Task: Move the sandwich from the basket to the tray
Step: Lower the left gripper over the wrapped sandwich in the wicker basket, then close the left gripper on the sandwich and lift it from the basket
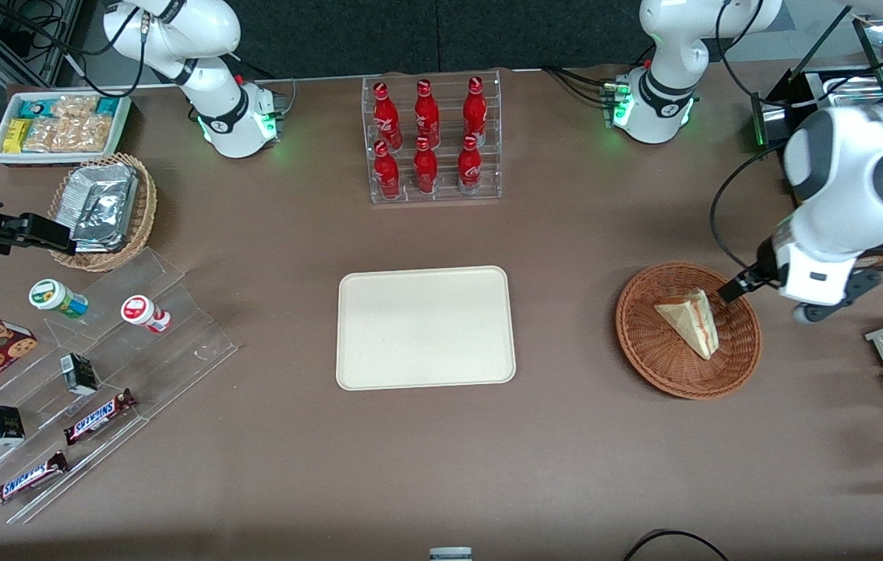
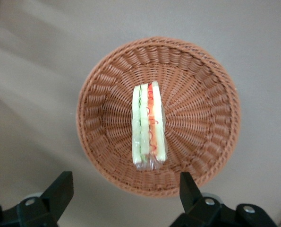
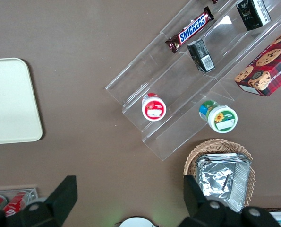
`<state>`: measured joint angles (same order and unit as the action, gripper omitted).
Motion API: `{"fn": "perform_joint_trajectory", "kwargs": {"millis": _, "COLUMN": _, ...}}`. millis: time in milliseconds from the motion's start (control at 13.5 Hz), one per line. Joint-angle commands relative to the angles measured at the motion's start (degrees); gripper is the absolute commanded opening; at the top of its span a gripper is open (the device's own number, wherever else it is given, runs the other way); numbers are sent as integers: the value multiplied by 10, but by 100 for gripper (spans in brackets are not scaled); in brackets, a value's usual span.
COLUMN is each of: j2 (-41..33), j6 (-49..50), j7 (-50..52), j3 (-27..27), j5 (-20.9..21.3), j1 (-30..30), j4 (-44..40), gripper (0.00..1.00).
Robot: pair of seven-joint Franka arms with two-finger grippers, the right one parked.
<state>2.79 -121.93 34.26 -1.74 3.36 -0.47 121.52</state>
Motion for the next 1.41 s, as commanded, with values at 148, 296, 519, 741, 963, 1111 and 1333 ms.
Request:
{"fn": "perform_joint_trajectory", "kwargs": {"millis": 148, "j2": 4, "j6": -133, "j7": 76, "j3": 3, "j5": 2, "j1": 13, "j4": 89, "gripper": 99}}
{"fn": "perform_joint_trajectory", "kwargs": {"millis": 296, "j2": 21, "j6": -159, "j7": 93, "j3": 3, "j5": 2, "j1": 8, "j4": 99, "gripper": 99}}
{"fn": "perform_joint_trajectory", "kwargs": {"millis": 519, "j2": 32, "j6": -215, "j7": 109, "j3": 2, "j5": 2, "j1": 7, "j4": 127, "gripper": 99}}
{"fn": "perform_joint_trajectory", "kwargs": {"millis": 741, "j2": 49, "j6": -247, "j7": 132, "j3": 2, "j5": -20, "j1": 7, "j4": 123, "gripper": 99}}
{"fn": "perform_joint_trajectory", "kwargs": {"millis": 963, "j2": 69, "j6": -268, "j7": 133, "j3": -1, "j5": -27, "j1": 2, "j4": 124, "gripper": 99}}
{"fn": "perform_joint_trajectory", "kwargs": {"millis": 1111, "j2": 78, "j6": -270, "j7": 132, "j3": -1, "j5": -27, "j1": -1, "j4": 123, "gripper": 99}}
{"fn": "perform_joint_trajectory", "kwargs": {"millis": 1333, "j2": 91, "j6": -269, "j7": 128, "j3": -1, "j5": -25, "j1": -9, "j4": 123, "gripper": 99}}
